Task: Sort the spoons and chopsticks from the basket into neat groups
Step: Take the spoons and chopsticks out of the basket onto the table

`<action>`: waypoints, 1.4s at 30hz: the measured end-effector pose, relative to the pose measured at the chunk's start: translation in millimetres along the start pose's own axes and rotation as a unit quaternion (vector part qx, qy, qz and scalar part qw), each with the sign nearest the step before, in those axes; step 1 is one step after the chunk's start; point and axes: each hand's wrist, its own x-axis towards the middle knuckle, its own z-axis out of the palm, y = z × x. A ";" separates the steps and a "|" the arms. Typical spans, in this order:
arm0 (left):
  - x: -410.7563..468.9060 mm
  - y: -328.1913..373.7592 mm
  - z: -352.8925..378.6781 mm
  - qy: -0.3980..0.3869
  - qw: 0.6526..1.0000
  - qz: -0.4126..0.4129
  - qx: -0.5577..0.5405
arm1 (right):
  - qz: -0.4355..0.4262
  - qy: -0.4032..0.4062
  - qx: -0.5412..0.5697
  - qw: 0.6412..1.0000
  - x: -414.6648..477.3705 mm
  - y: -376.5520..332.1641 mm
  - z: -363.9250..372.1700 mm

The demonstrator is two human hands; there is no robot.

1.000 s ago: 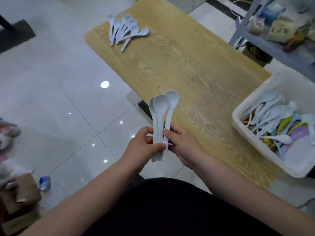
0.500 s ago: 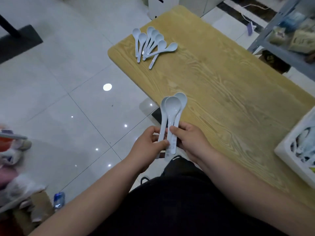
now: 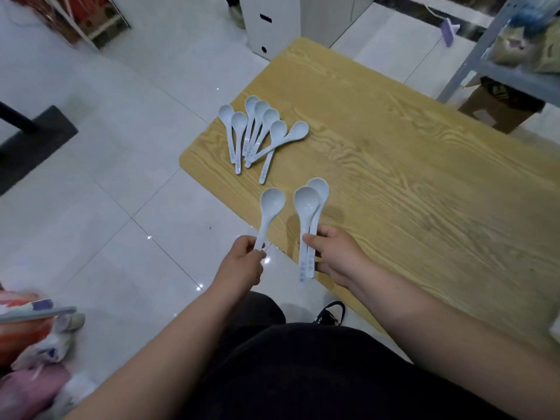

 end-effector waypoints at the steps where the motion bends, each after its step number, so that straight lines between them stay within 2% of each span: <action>1: 12.0 5.1 -5.0 0.005 1.000 -0.015 -0.018 | 0.010 0.012 0.009 1.000 9.5 -3.6 0.0; 3: 37.3 14.2 -18.6 0.008 0.999 -0.033 -0.021 | 0.031 0.037 0.030 0.998 30.6 -10.6 1.6; 6: 82.1 32.3 -40.9 -0.011 1.000 -0.005 0.017 | 0.045 0.072 0.063 0.994 70.5 -23.5 11.1; 11: 173.5 74.6 -68.0 -0.082 0.990 0.044 0.104 | 0.063 0.156 0.019 0.986 130.6 -54.3 40.4; 13: 211.0 92.9 -73.0 -0.110 0.976 0.070 0.175 | 0.070 0.203 0.010 0.977 153.1 -66.8 52.2; 16: 259.4 120.4 -74.6 -0.139 0.932 0.141 0.303 | 0.066 0.256 0.000 0.965 184.2 -85.5 69.7; 22: 296.9 143.6 -72.4 -0.197 0.878 0.213 0.381 | 0.062 0.313 -0.107 0.942 213.1 -104.9 89.6; 28: 298.0 149.5 -69.1 -0.232 0.844 0.274 0.399 | 0.049 0.321 -0.178 0.929 199.5 -100.3 87.1; 31: 296.9 151.0 -78.3 -0.240 0.808 0.287 0.456 | 0.051 0.293 -0.218 0.929 181.9 -96.4 81.2; 34: 289.7 160.2 -89.1 -0.255 0.793 0.291 0.470 | 0.034 0.261 -0.246 0.933 148.5 -94.0 77.5; 42: 187.9 174.2 -104.9 -0.413 0.776 0.321 0.352 | -0.098 0.266 -0.124 0.951 -9.5 -68.2 88.3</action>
